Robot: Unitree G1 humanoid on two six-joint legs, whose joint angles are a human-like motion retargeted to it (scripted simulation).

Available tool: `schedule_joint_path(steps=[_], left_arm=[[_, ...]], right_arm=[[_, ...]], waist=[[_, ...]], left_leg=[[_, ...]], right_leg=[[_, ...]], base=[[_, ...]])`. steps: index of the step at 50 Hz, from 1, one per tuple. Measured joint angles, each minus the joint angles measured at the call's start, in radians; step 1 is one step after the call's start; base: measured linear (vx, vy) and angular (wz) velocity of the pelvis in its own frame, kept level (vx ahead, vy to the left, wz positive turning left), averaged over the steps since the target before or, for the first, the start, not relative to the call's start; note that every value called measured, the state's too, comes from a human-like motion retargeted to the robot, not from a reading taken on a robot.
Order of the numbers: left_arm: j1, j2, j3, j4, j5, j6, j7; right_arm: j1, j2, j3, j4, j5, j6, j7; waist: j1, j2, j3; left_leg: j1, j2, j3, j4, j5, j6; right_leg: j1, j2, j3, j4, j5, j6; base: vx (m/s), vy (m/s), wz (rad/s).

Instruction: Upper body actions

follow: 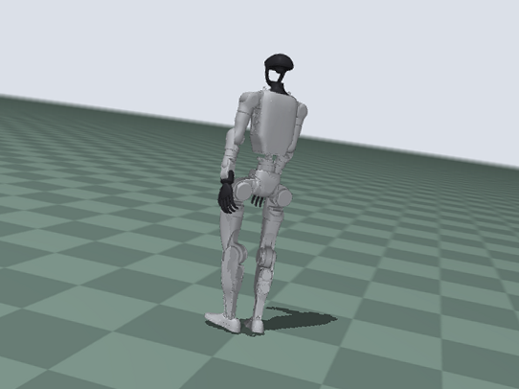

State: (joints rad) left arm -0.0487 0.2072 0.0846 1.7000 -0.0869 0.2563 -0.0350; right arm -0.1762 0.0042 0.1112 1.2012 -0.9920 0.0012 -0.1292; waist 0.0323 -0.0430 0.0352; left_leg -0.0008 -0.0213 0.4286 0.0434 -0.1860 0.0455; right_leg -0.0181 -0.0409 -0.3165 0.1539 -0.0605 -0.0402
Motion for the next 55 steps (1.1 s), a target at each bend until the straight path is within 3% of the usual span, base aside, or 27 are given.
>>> schedule_joint_path(steps=[2, 5, 7, 10, 13, 17, 20, 26, 30, 35, 40, 41, 42, 43, 45, 49, 52, 55], left_arm=[[-0.016, -0.014, -0.030, -0.003, -0.049, -0.110, 0.045], [-0.067, -0.057, -0.108, -0.047, -0.146, -0.303, 0.118], [-0.133, -0.109, -0.137, -0.133, -0.216, -0.363, 0.162], [-0.320, -0.163, -0.127, -0.282, -0.276, -0.442, 0.234], [-0.575, -0.143, -0.088, -0.431, -0.172, -0.441, 0.295], [-0.829, -0.047, -0.118, -0.545, -0.075, -0.357, 0.295], [-0.948, -0.021, -0.095, -0.560, -0.027, -0.307, 0.311], [-0.967, 0.012, -0.052, -0.560, -0.037, -0.305, 0.346], [-0.858, 0.008, -0.033, -0.532, -0.038, -0.328, 0.362], [-0.661, -0.051, -0.050, -0.442, -0.050, -0.309, 0.307], [-0.427, -0.142, -0.054, -0.315, -0.097, -0.263, 0.131], [-0.387, -0.161, -0.054, -0.286, -0.103, -0.263, 0.113], [-0.348, -0.177, -0.054, -0.258, -0.109, -0.262, 0.097], [-0.312, -0.190, -0.053, -0.230, -0.114, -0.261, 0.083], [-0.253, -0.199, -0.033, -0.163, -0.121, -0.253, 0.062], [-0.177, -0.185, 0.034, -0.046, -0.101, -0.223, 0.009], [-0.119, -0.166, 0.061, -0.037, -0.125, -0.203, -0.013], [-0.076, -0.151, 0.108, -0.046, -0.167, -0.183, -0.010]], right_arm=[[0.029, 0.005, -0.087, 0.022, 0.082, 0.041, 0.006], [0.080, -0.021, -0.224, 0.071, 0.205, 0.071, 0.046], [0.146, -0.056, -0.315, 0.093, 0.202, 0.073, 0.037], [0.264, -0.146, -0.406, 0.172, 0.162, 0.073, -0.060], [0.382, -0.252, -0.454, 0.303, 0.195, 0.191, -0.092], [0.523, -0.349, -0.522, 0.492, 0.305, 0.353, -0.018], [0.648, -0.362, -0.591, 0.499, 0.457, 0.376, -0.067], [0.657, -0.335, -0.665, 0.499, 0.694, 0.228, -0.180], [0.526, -0.279, -0.672, 0.460, 0.642, 0.236, -0.094], [0.375, -0.146, -0.611, 0.249, 0.494, 0.239, 0.147], [0.255, -0.102, -0.468, 0.123, 0.349, 0.208, 0.167], [0.238, -0.105, -0.442, 0.107, 0.329, 0.199, 0.166], [0.221, -0.107, -0.418, 0.092, 0.308, 0.190, 0.165], [0.207, -0.110, -0.400, 0.078, 0.287, 0.178, 0.163], [0.187, -0.115, -0.368, 0.054, 0.244, 0.156, 0.162], [0.179, -0.114, -0.349, 0.054, 0.191, 0.127, 0.165], [0.192, -0.115, -0.344, 0.075, 0.186, 0.129, 0.172], [0.199, -0.135, -0.336, 0.131, 0.210, 0.141, 0.153]], waist=[[-0.021, 0.004, 0.008], [-0.061, 0.047, 0.038], [-0.101, 0.094, 0.065], [-0.192, 0.140, 0.143], [-0.330, 0.158, 0.227], [-0.442, 0.184, 0.317], [-0.467, 0.211, 0.330], [-0.488, 0.208, 0.301], [-0.500, 0.227, 0.261], [-0.419, 0.214, 0.191], [-0.304, 0.182, 0.061], [-0.275, 0.161, 0.042], [-0.247, 0.141, 0.024], [-0.220, 0.123, 0.010], [-0.154, 0.081, -0.007], [-0.039, 0.051, -0.039], [-0.004, 0.051, -0.042], [-0.047, 0.055, -0.019]], left_leg=[[0.013, 0.003, -0.011, 0.011, -0.013, 0.008], [0.025, 0.058, -0.022, 0.047, -0.032, 0.006], [0.019, 0.111, -0.034, 0.080, -0.043, 0.008], [0.032, 0.142, -0.053, 0.119, -0.058, 0.034], [0.042, 0.117, -0.128, 0.144, -0.075, 0.086], [0.050, 0.164, -0.210, 0.195, -0.087, 0.104], [0.034, 0.207, -0.214, 0.237, -0.102, 0.104], [0.033, 0.200, -0.183, 0.232, -0.111, 0.096], [0.016, 0.210, -0.152, 0.211, -0.106, 0.080], [0.032, 0.202, -0.056, 0.172, -0.097, 0.048], [0.037, 0.118, 0.026, 0.110, -0.098, 0.028], [0.040, 0.086, 0.038, 0.098, -0.098, 0.027], [0.042, 0.056, 0.050, 0.088, -0.098, 0.025], [0.042, 0.031, 0.059, 0.081, -0.099, 0.023], [0.058, -0.016, 0.097, 0.062, -0.101, 0.014], [0.061, -0.021, 0.165, 0.028, -0.091, -0.018], [0.050, 0.005, 0.190, 0.014, -0.073, -0.037], [0.044, 0.025, 0.175, 0.011, -0.049, -0.047]], right_leg=[[-0.016, -0.005, -0.011, 0.080, 0.038, -0.014], [-0.109, -0.022, -0.034, 0.335, 0.201, -0.058], [-0.225, -0.050, -0.059, 0.602, 0.264, -0.144], [-0.417, -0.177, -0.118, 1.056, 0.169, -0.218], [-0.646, -0.310, -0.078, 1.400, 0.073, -0.220], [-0.938, -0.294, -0.057, 1.531, 0.018, -0.221], [-1.078, -0.242, -0.091, 1.468, 0.008, -0.221], [-1.053, -0.201, -0.107, 1.327, 0.014, -0.221], [-0.853, -0.193, -0.136, 1.229, 0.067, -0.220], [-0.531, -0.124, -0.116, 0.973, 0.189, -0.207], [-0.235, -0.022, 0.022, 0.486, 0.325, -0.122], [-0.169, -0.023, 0.055, 0.355, 0.360, -0.067], [-0.107, -0.023, 0.086, 0.234, 0.350, -0.015], [-0.052, -0.021, 0.112, 0.134, 0.250, 0.034], [0.008, -0.025, 0.125, -0.015, 0.129, 0.040], [0.012, -0.042, 0.077, -0.145, 0.156, 0.076], [-0.023, -0.013, 0.137, -0.130, 0.137, 0.047], [-0.035, 0.006, 0.130, -0.096, 0.100, 0.012]], base=[[-0.05, 0.14, 0.07], [-0.10, 0.18, 0.21], [-0.08, 0.24, 0.23], [-0.09, 0.35, 0.48], [-0.11, 0.52, 1.17], [-0.04, 0.16, 0.69], [0.05, -0.05, -0.16], [0.06, -0.04, -0.43], [0.05, -0.09, -0.37], [0.04, -0.20, -0.80], [0.17, -0.04, -0.79], [0.20, -0.04, -0.74], [0.18, -0.06, -0.60], [0.17, -0.07, -0.72], [0.17, -0.11, -0.99], [0.19, -0.16, -0.90], [0.13, -0.18, -0.30], [0.12, -0.18, 0.62]])
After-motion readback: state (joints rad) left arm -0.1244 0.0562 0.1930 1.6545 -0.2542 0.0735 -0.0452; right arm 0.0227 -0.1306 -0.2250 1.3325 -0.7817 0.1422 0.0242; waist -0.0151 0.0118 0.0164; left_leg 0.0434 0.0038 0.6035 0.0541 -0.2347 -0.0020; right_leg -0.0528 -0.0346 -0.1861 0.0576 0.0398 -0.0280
